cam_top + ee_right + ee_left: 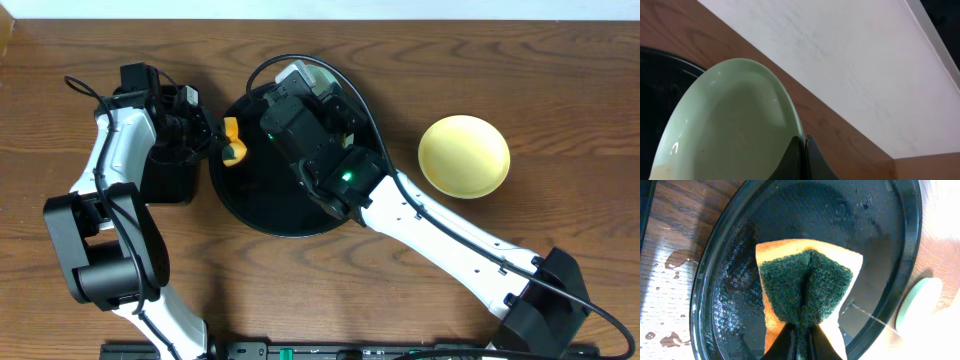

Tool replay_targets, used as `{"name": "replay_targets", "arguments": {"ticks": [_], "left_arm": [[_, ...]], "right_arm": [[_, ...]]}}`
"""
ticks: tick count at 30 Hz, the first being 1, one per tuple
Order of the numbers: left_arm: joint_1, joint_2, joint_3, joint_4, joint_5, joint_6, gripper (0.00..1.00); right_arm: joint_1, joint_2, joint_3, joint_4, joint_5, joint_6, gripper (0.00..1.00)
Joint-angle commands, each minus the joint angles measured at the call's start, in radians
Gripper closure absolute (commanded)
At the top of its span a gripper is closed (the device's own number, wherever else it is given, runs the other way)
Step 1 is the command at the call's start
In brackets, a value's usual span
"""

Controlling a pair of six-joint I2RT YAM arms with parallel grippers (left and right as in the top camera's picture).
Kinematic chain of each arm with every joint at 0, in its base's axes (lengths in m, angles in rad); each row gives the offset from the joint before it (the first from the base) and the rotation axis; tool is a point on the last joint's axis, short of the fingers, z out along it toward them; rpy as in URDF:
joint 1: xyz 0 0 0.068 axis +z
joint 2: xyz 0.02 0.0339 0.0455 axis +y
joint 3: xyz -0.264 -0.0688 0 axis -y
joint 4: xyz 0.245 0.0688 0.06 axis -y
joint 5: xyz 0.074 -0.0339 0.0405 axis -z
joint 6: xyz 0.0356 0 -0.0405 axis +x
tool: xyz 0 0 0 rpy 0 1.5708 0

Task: Clean dirty plates on tray and stack at the side
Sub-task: 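Tilt and lift the green plate upright with right gripper, then carry the green plate right and lower it onto the yellow plate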

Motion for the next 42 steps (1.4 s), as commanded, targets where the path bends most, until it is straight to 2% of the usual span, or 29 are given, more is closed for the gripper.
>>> {"name": "replay_targets", "arguments": {"ticks": [1,9,17,22,26,35,42], "left_arm": [[-0.001,-0.023,0.014,-0.002,-0.005,0.017,0.92],[-0.001,-0.023,0.014,-0.002,-0.005,0.017,0.93],[-0.001,-0.023,0.014,-0.002,-0.005,0.017,0.93],[-0.001,-0.023,0.014,-0.002,-0.005,0.017,0.92],[-0.001,-0.023,0.014,-0.002,-0.005,0.017,0.92],[-0.001,-0.023,0.014,-0.002,-0.005,0.017,0.93],[-0.001,-0.023,0.014,-0.002,-0.005,0.017,0.92]], "right_arm": [[0.001,0.006,0.000,-0.024,-0.029,0.070,0.99],[-0.117,0.005,0.000,-0.182,-0.474,0.351,0.99],[-0.303,0.004,0.000,-0.223,-0.907,0.414,0.99],[-0.426,-0.008,0.000,-0.265,-1.088,0.437,0.99],[-0.533,-0.024,0.000,-0.318,-1.159,0.440,0.99],[-0.800,-0.067,0.000,-0.484,-1.168,0.412,0.99],[-0.986,-0.067,-0.070,-0.460,-1.140,0.389,0.99]]}}
